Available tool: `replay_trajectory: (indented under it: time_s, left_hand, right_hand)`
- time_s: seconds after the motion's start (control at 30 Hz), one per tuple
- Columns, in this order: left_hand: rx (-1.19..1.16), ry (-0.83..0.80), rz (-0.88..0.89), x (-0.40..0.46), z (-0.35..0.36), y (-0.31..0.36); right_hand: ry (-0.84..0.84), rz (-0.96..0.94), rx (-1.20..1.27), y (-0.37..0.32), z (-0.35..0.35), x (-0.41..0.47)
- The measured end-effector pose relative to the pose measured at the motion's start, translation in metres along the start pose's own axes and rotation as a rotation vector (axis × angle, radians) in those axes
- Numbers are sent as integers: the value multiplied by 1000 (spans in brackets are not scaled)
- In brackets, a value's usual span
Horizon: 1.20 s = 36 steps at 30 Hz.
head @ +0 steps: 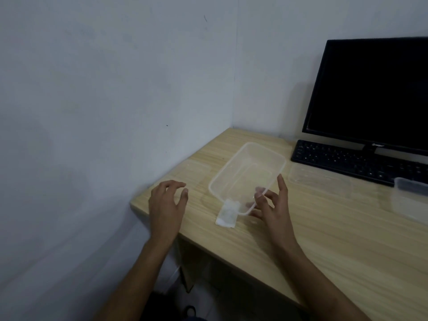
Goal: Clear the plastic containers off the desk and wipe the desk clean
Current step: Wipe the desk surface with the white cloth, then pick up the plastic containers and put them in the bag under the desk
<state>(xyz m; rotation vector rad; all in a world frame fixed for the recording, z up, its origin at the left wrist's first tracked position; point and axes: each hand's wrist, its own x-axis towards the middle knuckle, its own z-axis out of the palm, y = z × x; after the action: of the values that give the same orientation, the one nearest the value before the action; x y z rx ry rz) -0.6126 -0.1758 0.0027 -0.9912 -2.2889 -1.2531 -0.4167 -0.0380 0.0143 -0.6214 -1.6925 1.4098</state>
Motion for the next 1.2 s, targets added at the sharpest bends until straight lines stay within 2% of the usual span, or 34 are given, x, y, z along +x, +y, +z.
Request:
replay_trajectory:
  time_s: [0.17,0.33,0.7,0.8,1.03,1.2]
  left_hand:
    - [163,-132,-70,21,15,-16]
    - [252,-191,-80,27,19,-19]
    - [291,-123,16,29,17,-18]
    - [205,-72,-1,29,11,-18]
    - [-160,63,-133,34,-9,-3]
    - [-372,73,-196,38,-32,20]
  right_hand:
    - [-2,-19,-31,1,2,-4]
    - [-9,-5,-56,3,2,-4]
    - [7,22,-22,3,0,-5]
    - [11,24,-14,4,-1,-4]
    - [16,18,-15,3,0,-5]
    - [90,-13,-34,1,-2,-5]
